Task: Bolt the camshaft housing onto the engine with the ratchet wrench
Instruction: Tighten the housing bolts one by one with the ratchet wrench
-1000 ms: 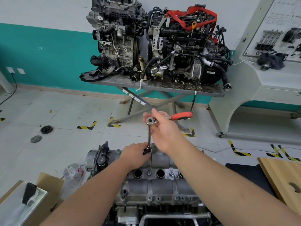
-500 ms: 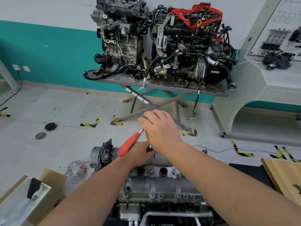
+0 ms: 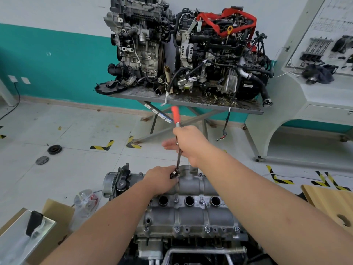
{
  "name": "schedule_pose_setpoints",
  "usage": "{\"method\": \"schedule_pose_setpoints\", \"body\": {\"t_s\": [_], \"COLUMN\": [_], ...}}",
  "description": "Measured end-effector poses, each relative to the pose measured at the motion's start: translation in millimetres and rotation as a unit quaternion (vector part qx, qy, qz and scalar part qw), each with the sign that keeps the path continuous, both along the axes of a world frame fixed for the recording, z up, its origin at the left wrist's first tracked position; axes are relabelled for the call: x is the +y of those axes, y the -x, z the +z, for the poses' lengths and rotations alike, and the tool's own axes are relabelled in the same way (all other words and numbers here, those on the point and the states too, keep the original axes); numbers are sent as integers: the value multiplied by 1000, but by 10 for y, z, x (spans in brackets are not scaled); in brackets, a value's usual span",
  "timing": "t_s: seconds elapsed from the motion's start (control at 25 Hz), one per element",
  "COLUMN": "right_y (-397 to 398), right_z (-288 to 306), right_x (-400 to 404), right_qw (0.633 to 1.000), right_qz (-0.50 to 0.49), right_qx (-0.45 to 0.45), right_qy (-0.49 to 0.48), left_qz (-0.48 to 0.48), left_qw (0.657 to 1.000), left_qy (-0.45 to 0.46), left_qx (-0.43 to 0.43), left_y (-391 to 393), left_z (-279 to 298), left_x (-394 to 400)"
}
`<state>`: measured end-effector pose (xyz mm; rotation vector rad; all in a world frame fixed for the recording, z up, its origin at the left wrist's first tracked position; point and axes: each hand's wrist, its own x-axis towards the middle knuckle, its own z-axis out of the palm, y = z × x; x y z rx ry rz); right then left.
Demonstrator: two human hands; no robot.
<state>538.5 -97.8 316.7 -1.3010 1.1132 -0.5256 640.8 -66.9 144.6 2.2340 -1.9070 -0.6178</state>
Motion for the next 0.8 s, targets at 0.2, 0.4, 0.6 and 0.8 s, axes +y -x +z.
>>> {"method": "schedule_pose_setpoints", "body": {"t_s": [0.2,0.4,0.6,0.8], "right_y": [-25,41,37,221], "right_z": [-187,-429,-541,-711], "right_x": [-10,133,256,53], "right_qw": [940,966,957,840], "right_qz": [-145,-155,-72,-15], "right_qx": [-251,-202,-158,-21], "right_qy": [-182,39,231,541], "left_qz": [-9,-2,-15,3], "left_qw": [1000,999,997,996], "left_qy": [-7,-35,-78,-48], "left_qx": [6,13,7,74], "left_y": [-21,-32,-22,-36], "left_z": [-15,-13,12,-20], "left_x": [-12,-26,-63,-56]}}
